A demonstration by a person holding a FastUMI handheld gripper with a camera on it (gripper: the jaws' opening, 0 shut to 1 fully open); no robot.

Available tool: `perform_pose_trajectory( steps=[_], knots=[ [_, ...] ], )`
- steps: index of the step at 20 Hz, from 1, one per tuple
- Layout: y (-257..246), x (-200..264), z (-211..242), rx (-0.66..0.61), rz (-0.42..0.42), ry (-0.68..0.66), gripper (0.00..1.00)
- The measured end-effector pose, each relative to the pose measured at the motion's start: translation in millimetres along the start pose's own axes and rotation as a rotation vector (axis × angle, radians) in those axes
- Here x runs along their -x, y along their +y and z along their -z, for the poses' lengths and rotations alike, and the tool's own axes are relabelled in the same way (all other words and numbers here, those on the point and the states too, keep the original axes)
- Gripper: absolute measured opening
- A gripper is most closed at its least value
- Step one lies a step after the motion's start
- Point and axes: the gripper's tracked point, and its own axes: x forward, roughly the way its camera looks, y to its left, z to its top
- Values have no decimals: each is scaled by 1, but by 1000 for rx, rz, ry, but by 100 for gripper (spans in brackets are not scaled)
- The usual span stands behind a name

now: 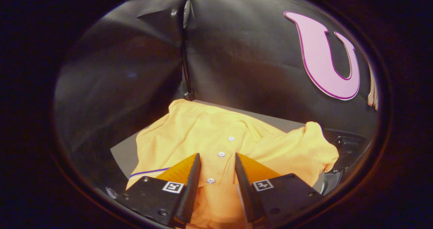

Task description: Put the clothes into the washing machine and then close the washing machine lid.

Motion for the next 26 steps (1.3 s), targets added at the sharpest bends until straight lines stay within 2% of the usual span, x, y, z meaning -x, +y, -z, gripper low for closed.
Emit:
perform_pose_trajectory(
  steps=[1,4,9,13,18,23,26],
  knots=[
    [6,-1,-1,4,4,-11,53],
    [15,0,-4,8,15,-37,10],
    [7,7,-5,3,55,-67,1],
    [-16,19,2,2,114,-86,1],
    [-80,42,11,-65,220,-104,1],
    [-169,74,12,-108,413,-159,1],
    [-210,87,30,-187,455,-153,0]
  ],
)
